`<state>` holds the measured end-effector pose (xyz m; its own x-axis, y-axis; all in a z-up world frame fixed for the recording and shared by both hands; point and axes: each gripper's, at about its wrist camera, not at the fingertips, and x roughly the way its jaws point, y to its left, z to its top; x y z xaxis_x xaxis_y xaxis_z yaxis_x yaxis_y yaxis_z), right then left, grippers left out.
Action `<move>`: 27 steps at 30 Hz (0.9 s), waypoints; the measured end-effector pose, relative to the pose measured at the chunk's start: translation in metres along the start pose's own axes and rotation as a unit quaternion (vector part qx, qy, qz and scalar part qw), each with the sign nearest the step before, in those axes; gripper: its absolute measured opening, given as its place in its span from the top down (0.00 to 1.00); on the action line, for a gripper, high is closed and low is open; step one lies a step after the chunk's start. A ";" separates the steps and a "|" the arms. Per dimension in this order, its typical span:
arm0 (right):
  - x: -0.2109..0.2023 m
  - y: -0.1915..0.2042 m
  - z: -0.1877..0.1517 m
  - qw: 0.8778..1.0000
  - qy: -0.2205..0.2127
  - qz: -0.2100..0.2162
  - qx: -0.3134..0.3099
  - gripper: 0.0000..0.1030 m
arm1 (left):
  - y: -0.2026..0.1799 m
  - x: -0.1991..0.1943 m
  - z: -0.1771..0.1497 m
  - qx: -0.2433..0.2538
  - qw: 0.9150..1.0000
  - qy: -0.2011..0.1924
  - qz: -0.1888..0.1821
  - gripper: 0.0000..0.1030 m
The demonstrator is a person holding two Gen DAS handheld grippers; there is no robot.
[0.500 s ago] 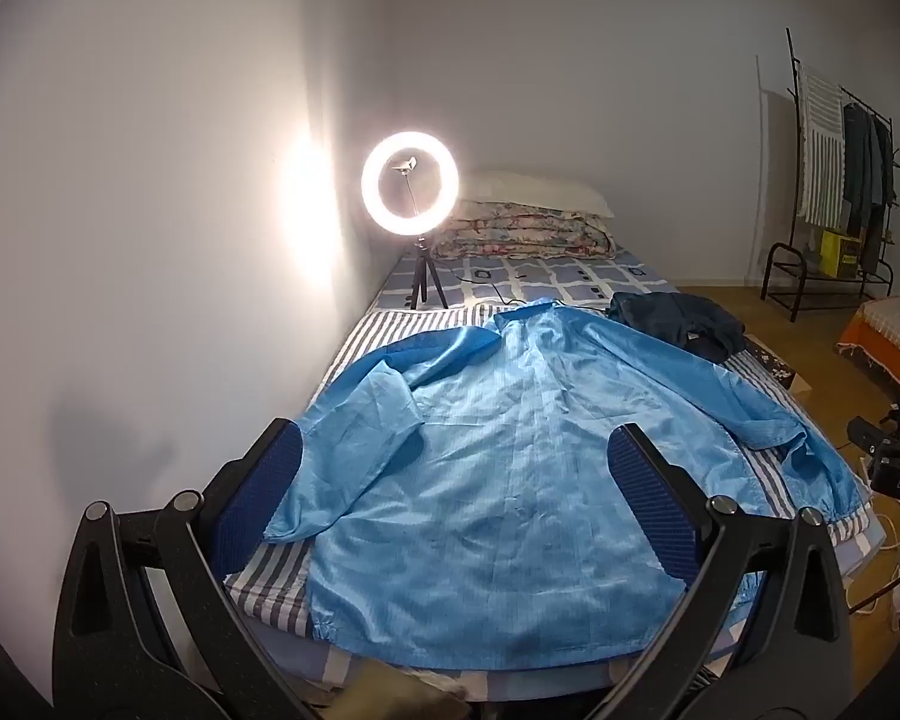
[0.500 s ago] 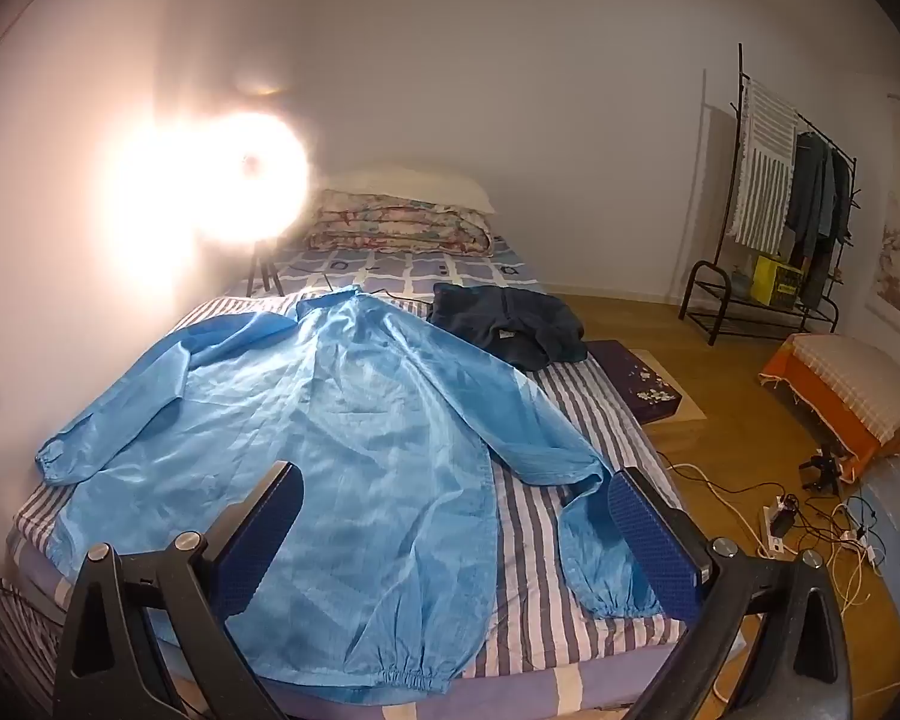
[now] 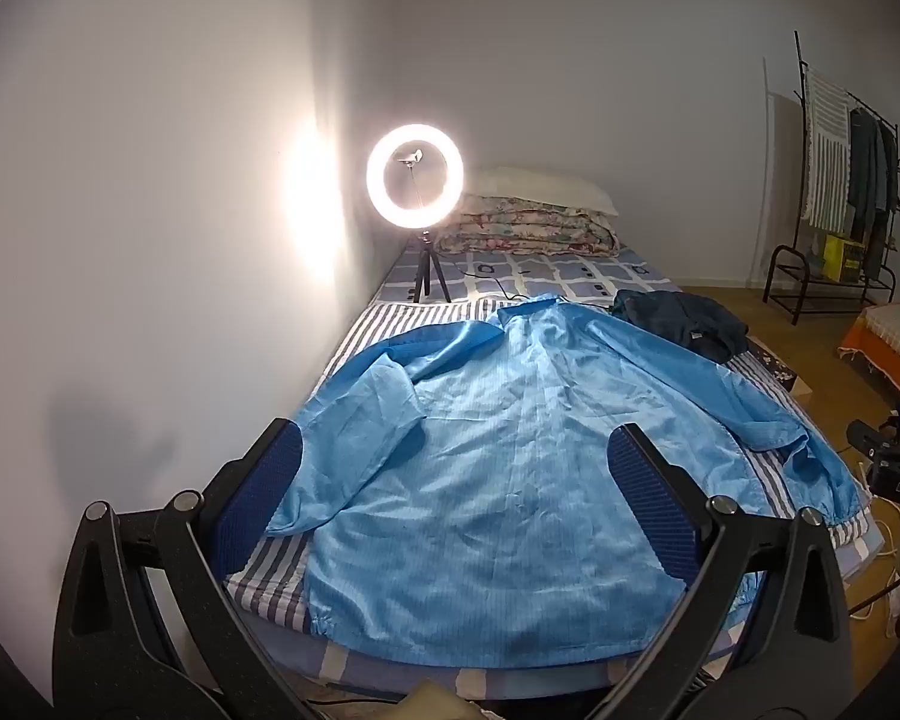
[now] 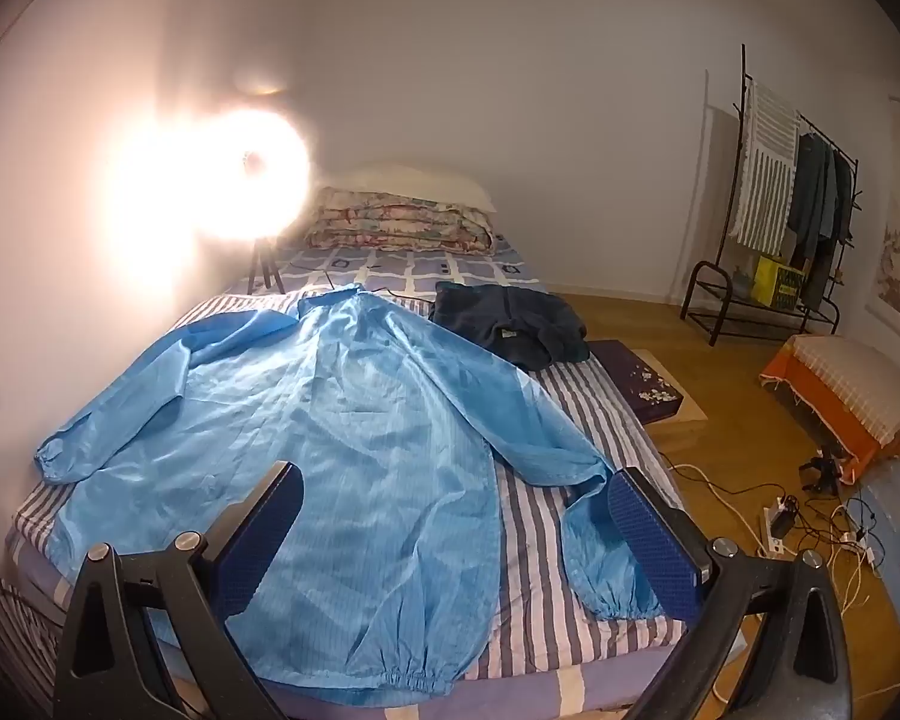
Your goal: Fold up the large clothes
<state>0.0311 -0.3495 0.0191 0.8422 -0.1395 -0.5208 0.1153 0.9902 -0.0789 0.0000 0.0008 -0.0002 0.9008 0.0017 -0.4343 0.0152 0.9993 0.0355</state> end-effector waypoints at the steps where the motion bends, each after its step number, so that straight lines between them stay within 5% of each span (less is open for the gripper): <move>1: 0.001 0.000 -0.001 1.000 0.001 -0.001 0.001 0.00 | 0.005 0.002 -0.001 -0.001 1.000 0.000 0.000 0.00; 27: -0.003 0.000 -0.004 0.999 0.000 -0.032 0.005 0.00 | -0.003 0.003 -0.002 -0.004 1.000 0.000 -0.002 0.00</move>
<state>0.0268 -0.3492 0.0175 0.8327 -0.2025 -0.5154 0.1744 0.9793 -0.1031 0.0024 -0.0019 -0.0031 0.9005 -0.0023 -0.4348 0.0149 0.9996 0.0257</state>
